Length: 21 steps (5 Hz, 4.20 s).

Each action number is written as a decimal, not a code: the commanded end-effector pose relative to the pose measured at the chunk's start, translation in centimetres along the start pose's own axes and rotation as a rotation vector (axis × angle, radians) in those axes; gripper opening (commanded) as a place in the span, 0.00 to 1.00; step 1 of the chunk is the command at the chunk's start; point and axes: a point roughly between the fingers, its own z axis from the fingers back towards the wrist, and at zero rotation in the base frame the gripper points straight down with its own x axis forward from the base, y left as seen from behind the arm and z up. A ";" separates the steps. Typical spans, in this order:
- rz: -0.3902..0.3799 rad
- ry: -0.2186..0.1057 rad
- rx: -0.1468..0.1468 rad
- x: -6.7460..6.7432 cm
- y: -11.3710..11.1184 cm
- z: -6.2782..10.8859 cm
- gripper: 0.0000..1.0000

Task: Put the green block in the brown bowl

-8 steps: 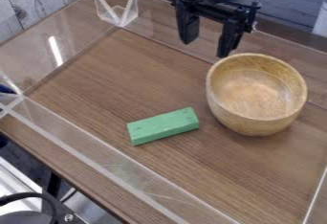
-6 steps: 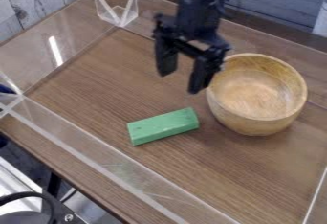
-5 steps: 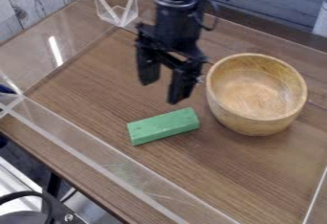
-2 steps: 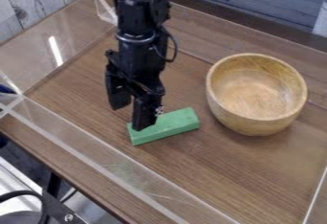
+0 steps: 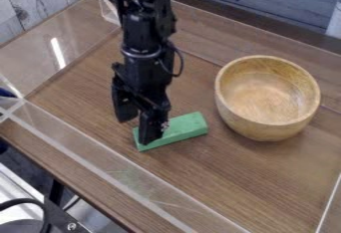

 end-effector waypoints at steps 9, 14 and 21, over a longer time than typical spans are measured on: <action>-0.019 -0.088 -0.036 1.0 -0.3 0.3 1.00; -0.004 -0.098 -0.051 1.2 -0.3 0.3 0.00; -0.131 -0.141 -0.034 2.5 -0.3 0.6 1.00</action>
